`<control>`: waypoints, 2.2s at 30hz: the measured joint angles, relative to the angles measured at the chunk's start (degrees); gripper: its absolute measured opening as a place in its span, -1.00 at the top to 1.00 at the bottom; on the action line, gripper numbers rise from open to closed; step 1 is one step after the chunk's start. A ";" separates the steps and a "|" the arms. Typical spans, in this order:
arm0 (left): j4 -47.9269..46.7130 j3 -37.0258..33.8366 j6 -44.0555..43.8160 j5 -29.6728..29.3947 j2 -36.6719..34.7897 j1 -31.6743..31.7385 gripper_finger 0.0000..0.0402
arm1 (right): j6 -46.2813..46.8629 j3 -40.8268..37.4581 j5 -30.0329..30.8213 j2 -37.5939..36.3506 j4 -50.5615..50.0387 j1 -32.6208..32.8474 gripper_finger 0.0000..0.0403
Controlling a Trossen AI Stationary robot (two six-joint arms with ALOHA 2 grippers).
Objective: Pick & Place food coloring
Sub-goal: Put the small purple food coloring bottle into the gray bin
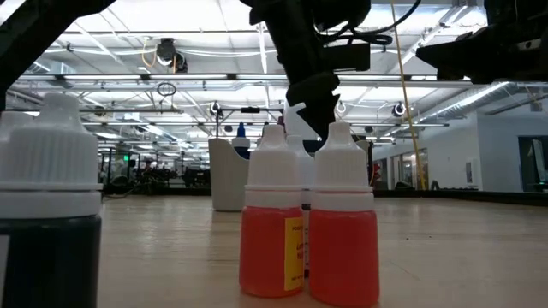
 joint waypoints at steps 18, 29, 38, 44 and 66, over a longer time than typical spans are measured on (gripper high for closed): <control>1.21 -1.33 -0.59 -0.68 0.00 2.07 0.64 | 3.56 -0.01 0.02 0.00 -0.48 0.00 1.00; 5.60 -5.22 -1.18 0.79 -0.02 2.46 0.64 | 4.48 0.00 0.02 0.00 -0.46 0.00 1.00; 8.41 -7.21 -0.55 2.20 -0.02 2.71 0.64 | 4.45 0.00 0.02 0.01 -0.46 0.00 1.00; 8.60 -7.21 -0.39 5.13 -0.02 3.03 0.64 | 4.37 -0.02 0.02 0.01 -0.46 0.00 1.00; 10.34 -7.30 -0.20 6.28 2.60 3.84 0.64 | 4.35 -0.02 0.02 0.00 -0.43 0.00 1.00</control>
